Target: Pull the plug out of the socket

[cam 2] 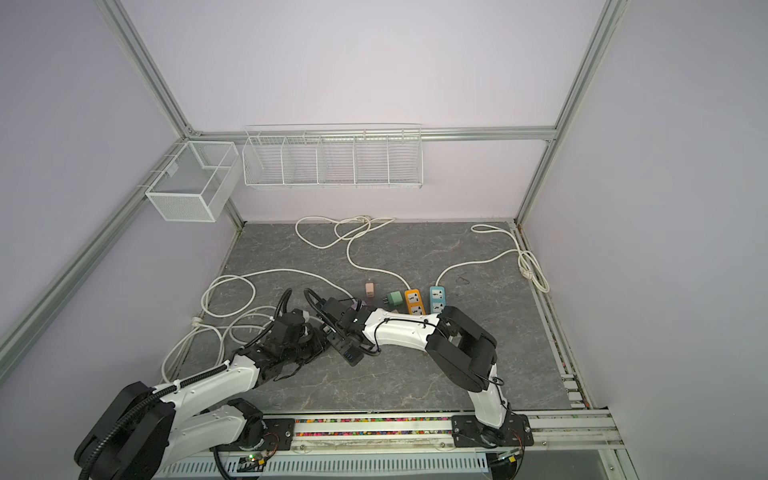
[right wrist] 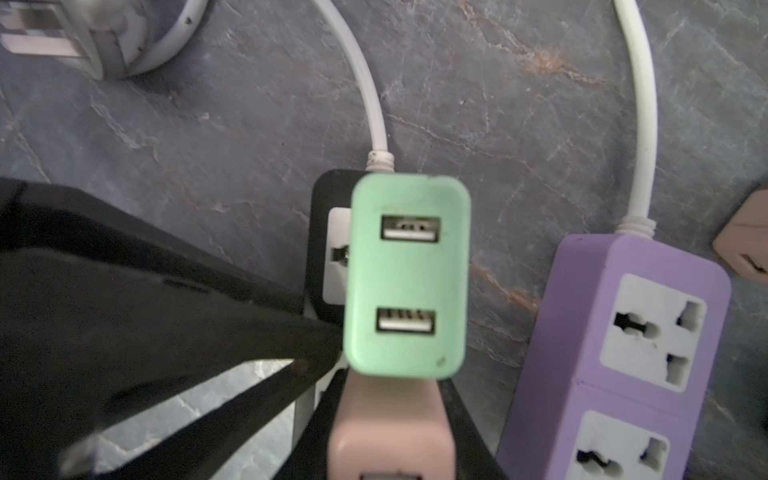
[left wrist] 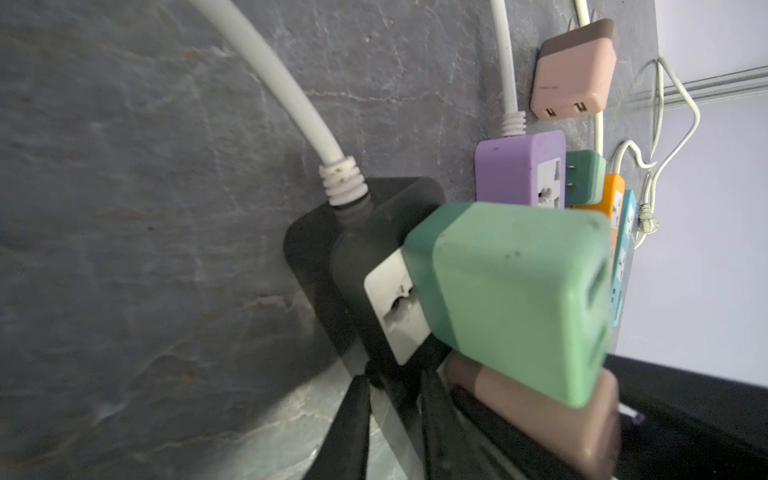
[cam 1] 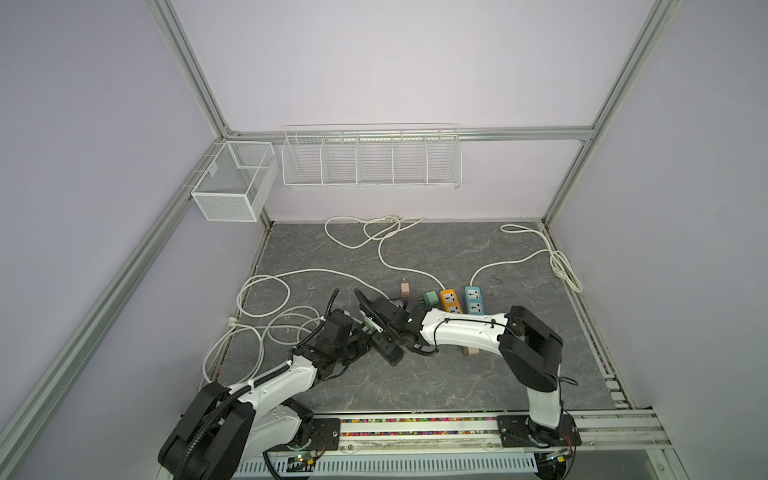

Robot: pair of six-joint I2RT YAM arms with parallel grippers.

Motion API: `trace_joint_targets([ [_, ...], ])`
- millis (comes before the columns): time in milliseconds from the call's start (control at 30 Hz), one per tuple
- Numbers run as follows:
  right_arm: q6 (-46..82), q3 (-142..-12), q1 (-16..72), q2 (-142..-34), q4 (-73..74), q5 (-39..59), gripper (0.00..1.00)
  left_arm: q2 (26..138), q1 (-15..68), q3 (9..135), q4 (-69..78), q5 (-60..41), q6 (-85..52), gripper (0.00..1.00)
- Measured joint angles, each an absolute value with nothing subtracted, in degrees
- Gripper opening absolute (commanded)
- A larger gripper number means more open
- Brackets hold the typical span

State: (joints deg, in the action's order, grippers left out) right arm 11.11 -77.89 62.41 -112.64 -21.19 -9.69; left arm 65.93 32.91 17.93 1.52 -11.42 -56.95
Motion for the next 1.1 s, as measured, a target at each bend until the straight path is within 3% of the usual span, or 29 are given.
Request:
trace_joint_targets([
  [733, 12.4, -77.9, 61.2, -112.6, -21.2, -6.8, 0.29, 65.8, 32.9, 17.9, 1.6, -11.4, -56.9, 0.21],
  [1100, 12.4, -77.8, 62.6, -112.6, -21.1, -9.8, 0.29, 65.6, 32.9, 17.9, 1.4, -11.4, -56.9, 0.21],
])
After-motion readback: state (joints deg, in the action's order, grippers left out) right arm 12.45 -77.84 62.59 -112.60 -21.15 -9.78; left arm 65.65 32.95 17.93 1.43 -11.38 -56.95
